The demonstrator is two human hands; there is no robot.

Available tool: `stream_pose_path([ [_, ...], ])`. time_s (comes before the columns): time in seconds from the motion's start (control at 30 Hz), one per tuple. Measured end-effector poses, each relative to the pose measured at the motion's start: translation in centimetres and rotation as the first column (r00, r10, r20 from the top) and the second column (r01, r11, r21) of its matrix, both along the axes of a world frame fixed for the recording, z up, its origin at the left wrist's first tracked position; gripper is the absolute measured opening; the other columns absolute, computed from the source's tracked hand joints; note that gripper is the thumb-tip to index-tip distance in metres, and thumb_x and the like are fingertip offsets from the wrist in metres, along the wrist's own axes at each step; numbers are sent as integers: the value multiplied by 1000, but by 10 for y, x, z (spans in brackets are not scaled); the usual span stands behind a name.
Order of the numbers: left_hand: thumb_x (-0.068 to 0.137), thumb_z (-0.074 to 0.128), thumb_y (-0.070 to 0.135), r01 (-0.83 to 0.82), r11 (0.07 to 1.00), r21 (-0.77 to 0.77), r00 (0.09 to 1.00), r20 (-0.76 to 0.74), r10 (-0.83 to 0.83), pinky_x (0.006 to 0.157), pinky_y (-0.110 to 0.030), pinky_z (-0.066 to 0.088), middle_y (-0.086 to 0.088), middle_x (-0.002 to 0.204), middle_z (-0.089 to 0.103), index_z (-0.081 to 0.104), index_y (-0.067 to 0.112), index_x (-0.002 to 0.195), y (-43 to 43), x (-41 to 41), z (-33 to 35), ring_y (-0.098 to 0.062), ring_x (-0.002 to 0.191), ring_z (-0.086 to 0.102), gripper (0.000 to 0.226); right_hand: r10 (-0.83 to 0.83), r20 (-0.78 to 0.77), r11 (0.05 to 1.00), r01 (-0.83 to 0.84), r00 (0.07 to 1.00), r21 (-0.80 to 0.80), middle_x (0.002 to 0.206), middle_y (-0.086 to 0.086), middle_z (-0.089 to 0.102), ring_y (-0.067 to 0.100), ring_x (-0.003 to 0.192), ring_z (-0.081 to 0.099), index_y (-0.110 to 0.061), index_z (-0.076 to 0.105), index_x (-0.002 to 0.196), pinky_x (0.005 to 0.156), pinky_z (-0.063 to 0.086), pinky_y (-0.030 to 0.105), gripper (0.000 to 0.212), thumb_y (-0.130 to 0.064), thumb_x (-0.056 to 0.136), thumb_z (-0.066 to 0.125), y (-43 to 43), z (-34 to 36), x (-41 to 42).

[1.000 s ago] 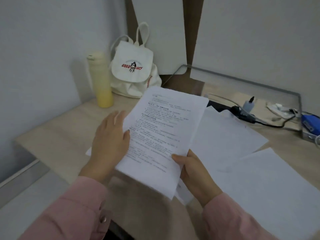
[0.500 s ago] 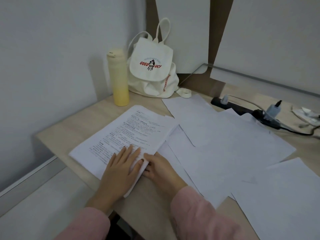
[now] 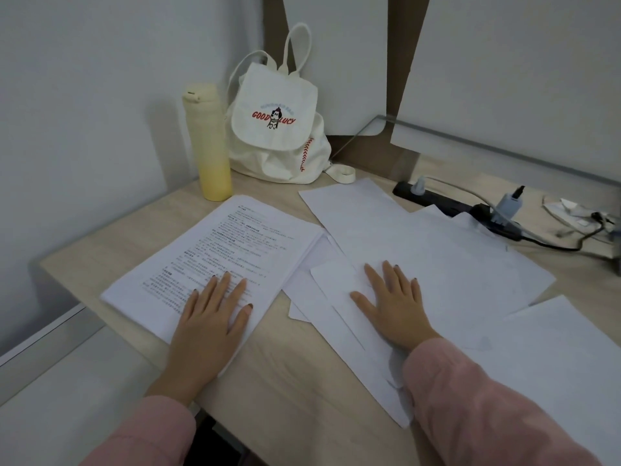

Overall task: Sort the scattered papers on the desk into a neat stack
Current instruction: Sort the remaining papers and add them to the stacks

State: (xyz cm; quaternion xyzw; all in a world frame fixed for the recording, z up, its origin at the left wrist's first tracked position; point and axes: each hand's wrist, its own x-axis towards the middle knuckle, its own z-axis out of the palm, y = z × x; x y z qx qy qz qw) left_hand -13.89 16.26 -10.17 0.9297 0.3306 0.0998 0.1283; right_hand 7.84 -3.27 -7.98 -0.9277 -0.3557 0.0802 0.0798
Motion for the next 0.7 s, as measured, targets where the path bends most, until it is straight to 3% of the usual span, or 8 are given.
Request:
stream_pose_path([
  [0.07, 72, -20, 74, -4, 1000, 7, 1000, -6, 4, 113, -25, -7, 4, 155, 13, 16, 27, 145, -2, 1, 3, -11, 143, 9, 94, 19, 7, 1000, -20, 1000, 5, 159, 3, -3, 20, 146, -6, -35, 3, 148, 117, -5, 42, 86, -79, 74, 3, -15, 2, -2],
  [0.13, 82, -3, 67, -28, 999, -41, 1000, -16, 27, 116, -30, -6, 4, 157, 5, 11, 26, 147, -8, 5, 12, -12, 145, 2, 79, 32, -8, 999, -32, 999, 13, 159, 0, -3, 18, 146, -7, -37, 3, 147, 117, -7, 40, 107, -89, 55, -13, -32, 2, -5],
  [0.2, 94, 18, 50, -31, 988, -153, 999, -34, 26, 117, -33, -6, 3, 159, 0, 10, 24, 149, -20, 12, 23, -12, 146, -5, 61, 45, -37, 999, -44, 998, 20, 159, -1, -4, 17, 146, -8, -37, 3, 147, 116, -8, 38, 107, -87, 54, -15, -48, 5, -10],
  [0.27, 97, 31, 41, 29, 974, -224, 1000, 3, -29, 118, -32, -5, 2, 159, 1, 13, 23, 148, -38, 22, 33, -11, 145, -6, 58, 51, -97, 998, -48, 994, 36, 159, 0, -3, 16, 146, -7, -34, 6, 148, 117, -7, 37, 87, -79, 73, 8, -59, 12, -14],
  [0.33, 95, 35, 42, 114, 960, -257, 993, 46, -105, 117, -30, -3, 4, 158, 4, 15, 24, 148, -59, 36, 42, -10, 145, -5, 59, 12, -158, 997, 1, 987, 83, 159, 1, 2, 16, 146, 0, -30, 12, 148, 117, -1, 35, 69, -57, 90, 35, -70, 19, -14],
  [0.47, 92, 42, 48, 270, 884, -382, 963, 96, -253, 117, -30, 5, 6, 158, 10, 17, 27, 147, -101, 71, 50, -9, 145, 0, 64, -181, -118, 975, 194, 976, 108, 157, 6, 13, 23, 144, 15, -25, 19, 147, 117, 12, 39, 69, -43, 89, 52, -121, 32, -4],
  [0.57, 86, 43, 60, 255, 897, -362, 963, 10, -269, 118, -34, 7, 3, 159, 7, 11, 24, 148, -121, 90, 49, -13, 146, 0, 79, -470, -125, 876, 479, 874, 52, 156, 12, 15, 30, 143, 15, -22, 24, 146, 117, 14, 42, 72, -42, 86, 58, -182, 38, 6],
  [0.7, 76, 49, 69, 156, 962, -223, 982, -71, -176, 114, -38, 18, -7, 156, 16, 8, 17, 148, -132, 108, 48, -25, 143, 13, 98, -772, -194, 613, 789, 606, 26, 154, 20, 12, 36, 142, 12, -16, 24, 146, 115, 12, 44, 83, -47, 80, 64, -246, 40, 7],
])
